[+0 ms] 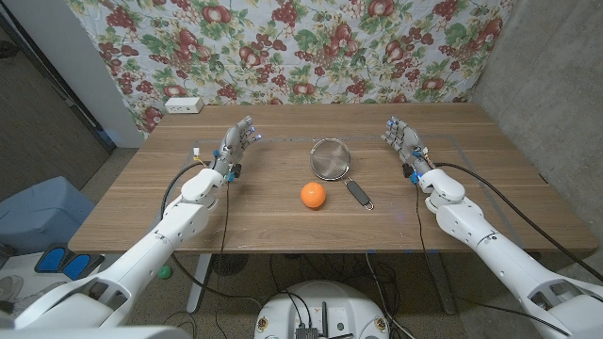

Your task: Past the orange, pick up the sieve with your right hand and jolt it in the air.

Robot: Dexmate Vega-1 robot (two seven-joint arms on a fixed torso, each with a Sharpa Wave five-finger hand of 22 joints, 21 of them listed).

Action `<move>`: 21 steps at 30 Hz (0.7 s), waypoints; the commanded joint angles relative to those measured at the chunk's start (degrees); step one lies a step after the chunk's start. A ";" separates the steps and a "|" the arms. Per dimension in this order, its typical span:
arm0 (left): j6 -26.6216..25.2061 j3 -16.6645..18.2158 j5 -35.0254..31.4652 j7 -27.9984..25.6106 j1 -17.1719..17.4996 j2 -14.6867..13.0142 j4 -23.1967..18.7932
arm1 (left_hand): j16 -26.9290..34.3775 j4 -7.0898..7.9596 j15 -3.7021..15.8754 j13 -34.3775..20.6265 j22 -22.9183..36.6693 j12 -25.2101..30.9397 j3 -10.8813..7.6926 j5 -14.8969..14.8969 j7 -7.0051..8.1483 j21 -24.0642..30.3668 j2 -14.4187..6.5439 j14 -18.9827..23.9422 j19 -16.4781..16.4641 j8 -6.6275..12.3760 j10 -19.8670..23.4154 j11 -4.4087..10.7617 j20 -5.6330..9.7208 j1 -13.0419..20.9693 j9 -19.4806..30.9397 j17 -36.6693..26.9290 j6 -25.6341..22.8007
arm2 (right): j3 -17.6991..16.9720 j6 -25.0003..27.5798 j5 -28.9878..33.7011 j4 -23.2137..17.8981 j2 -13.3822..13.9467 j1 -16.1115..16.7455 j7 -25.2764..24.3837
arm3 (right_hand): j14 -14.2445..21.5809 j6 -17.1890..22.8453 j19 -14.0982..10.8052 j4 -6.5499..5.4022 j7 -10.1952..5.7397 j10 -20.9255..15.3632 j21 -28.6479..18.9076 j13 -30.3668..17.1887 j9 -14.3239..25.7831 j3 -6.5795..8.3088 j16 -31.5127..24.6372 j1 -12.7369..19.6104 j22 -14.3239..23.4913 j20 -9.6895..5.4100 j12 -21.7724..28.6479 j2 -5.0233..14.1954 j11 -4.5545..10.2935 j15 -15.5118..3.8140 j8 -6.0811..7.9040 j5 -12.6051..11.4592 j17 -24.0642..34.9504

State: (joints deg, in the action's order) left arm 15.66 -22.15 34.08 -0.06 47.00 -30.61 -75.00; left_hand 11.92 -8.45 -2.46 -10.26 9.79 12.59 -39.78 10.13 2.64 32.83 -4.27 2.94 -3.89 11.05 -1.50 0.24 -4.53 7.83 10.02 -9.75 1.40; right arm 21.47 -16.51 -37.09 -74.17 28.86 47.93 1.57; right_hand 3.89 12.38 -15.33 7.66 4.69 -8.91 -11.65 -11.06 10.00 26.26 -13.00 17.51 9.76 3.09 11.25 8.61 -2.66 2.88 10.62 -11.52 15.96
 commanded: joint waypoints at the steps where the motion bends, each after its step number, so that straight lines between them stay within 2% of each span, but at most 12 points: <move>1: -1.46 -2.04 -5.40 -1.95 -1.81 -1.48 -0.77 | 0.71 -1.10 0.35 -0.11 0.27 0.61 0.15 -0.31 -0.37 -0.36 0.15 3.44 -1.45 0.56 1.78 0.08 -0.91 1.40 0.08 -0.24 -2.04 | 0.04 0.33 -0.15 0.50 0.01 -0.44 0.35 | 0.38 0.22 -0.23 -0.12 -0.27 -0.41 -0.09 -0.29 0.33 0.13 -0.59 -0.08 0.17 0.30 0.15 0.33 0.37 0.33 0.26 -0.39 0.17; 6: -2.25 -3.25 -8.76 -3.51 -2.76 -2.09 -1.43 | 0.75 -1.38 0.45 -0.12 0.31 0.70 0.30 -0.32 -1.09 -0.51 0.21 4.94 -2.33 0.79 3.03 -0.10 -1.17 1.89 0.08 -0.25 -3.66 | -0.02 0.41 -0.35 0.83 0.00 -0.62 0.58 | 0.44 0.24 -0.32 -0.15 -0.26 -0.41 -0.09 -0.29 0.33 0.10 -0.63 -0.14 0.18 0.37 0.15 0.31 0.38 0.37 0.26 -0.39 0.18; 21: -4.58 -5.45 -14.21 -4.42 -5.05 -3.47 -3.33 | 0.47 -1.47 0.48 -0.13 0.34 0.52 0.50 -0.35 -1.08 -0.74 0.36 5.17 -2.61 0.67 3.32 -0.26 -1.16 2.15 0.08 -0.27 -4.20 | -0.07 -0.38 -0.27 1.84 -0.29 -1.08 1.02 | 0.78 0.41 -0.80 -0.19 -0.06 -0.83 -0.17 -0.30 0.33 0.03 -0.81 -0.25 0.20 0.23 0.28 0.27 0.11 -0.05 0.31 -0.41 0.21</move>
State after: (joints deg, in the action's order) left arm 12.74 -26.10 24.09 -3.41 43.47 -32.91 -76.70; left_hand 12.42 -9.67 -2.04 -10.29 10.01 12.92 -39.29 10.13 1.64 32.18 -4.00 7.38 -5.90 11.48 1.53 -0.01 -5.91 9.46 10.01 -9.74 -2.28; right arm 21.49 -16.27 -37.36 -72.95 28.78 47.16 2.28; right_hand 4.12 12.38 -15.54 7.66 4.69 -9.32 -11.66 -11.05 9.99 26.26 -13.47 17.51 9.75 3.29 11.25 8.61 -2.25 2.66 10.62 -11.52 15.96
